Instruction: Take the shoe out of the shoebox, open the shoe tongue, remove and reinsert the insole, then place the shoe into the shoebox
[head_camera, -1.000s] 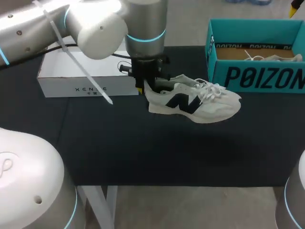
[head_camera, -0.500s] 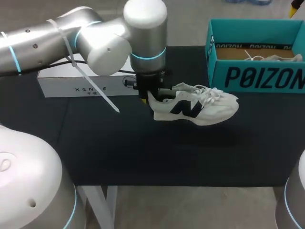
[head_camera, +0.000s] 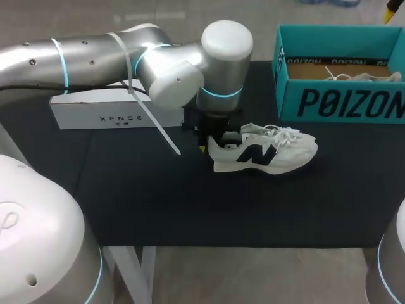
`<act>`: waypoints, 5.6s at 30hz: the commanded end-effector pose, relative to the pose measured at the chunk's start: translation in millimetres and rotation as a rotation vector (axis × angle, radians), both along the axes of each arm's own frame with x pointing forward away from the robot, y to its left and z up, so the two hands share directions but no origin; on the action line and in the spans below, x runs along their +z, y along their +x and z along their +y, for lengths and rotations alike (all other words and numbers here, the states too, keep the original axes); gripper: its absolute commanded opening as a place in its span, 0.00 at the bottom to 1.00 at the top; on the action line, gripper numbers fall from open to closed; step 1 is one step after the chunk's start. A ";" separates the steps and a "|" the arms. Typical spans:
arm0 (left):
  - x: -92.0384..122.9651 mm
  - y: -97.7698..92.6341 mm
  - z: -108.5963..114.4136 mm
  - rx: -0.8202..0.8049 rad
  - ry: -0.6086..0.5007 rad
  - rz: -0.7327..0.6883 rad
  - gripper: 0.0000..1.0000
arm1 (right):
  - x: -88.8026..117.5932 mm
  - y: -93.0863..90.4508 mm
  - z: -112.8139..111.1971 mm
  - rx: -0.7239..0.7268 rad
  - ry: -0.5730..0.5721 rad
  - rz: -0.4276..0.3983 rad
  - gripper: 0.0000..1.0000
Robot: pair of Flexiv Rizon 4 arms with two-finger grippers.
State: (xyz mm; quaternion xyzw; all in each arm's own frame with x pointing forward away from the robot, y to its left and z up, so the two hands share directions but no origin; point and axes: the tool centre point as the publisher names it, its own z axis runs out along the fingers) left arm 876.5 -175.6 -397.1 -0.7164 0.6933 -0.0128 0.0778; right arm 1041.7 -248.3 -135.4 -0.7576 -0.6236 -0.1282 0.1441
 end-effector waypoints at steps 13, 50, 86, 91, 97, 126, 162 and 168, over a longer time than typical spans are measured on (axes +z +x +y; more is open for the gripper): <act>22.1 -3.3 8.8 -0.092 0.021 0.028 1.00 | 0.3 -1.0 0.2 -0.001 -0.001 -0.001 1.00; 176.4 -13.2 92.2 -1.043 -0.515 0.485 1.00 | 0.3 -1.0 0.2 -0.001 -0.001 -0.001 1.00; 219.5 -31.6 76.9 -1.320 -0.463 -0.349 1.00 | 0.3 -1.0 0.2 -0.001 -0.001 -0.001 1.00; 208.5 -41.1 67.1 -1.454 -0.529 -0.774 1.00 | 0.3 -1.0 0.2 -0.001 -0.001 -0.001 1.00; 198.0 -38.4 60.5 -1.427 -0.538 -0.692 1.00 | 0.3 -1.0 0.2 -0.001 -0.001 -0.001 1.00; 104.1 -18.1 71.3 -1.425 -0.604 -0.663 1.00 | 0.3 -1.0 0.2 -0.001 -0.001 -0.001 1.00; -7.3 7.2 7.1 -1.423 -0.758 -0.575 1.00 | 0.3 -1.0 0.2 -0.001 -0.001 -0.001 1.00; -17.2 11.8 -1.5 -1.431 -0.772 -0.604 1.00 | 0.3 -1.0 0.2 -0.001 -0.001 -0.001 1.00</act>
